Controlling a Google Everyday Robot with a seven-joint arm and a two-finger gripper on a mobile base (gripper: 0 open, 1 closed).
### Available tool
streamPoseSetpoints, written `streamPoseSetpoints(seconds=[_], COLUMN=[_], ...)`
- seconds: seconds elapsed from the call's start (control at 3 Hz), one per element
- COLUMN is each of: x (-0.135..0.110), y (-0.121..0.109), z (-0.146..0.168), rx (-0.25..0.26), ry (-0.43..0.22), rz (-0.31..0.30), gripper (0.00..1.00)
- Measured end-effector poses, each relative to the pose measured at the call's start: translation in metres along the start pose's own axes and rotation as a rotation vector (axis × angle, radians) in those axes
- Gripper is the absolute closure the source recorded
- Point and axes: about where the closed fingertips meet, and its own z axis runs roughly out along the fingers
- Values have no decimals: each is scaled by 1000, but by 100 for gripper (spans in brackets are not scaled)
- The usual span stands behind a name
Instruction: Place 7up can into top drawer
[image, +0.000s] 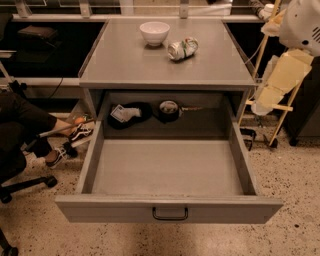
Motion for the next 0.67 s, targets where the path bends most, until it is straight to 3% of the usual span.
streamPoseSetpoints(seconds=[0.33,0.67], x=[-11,-35], y=[-30,-89], z=[2,54], rx=[21,-28], ry=[-54,-107], rz=[-4,28], gripper=[0,0])
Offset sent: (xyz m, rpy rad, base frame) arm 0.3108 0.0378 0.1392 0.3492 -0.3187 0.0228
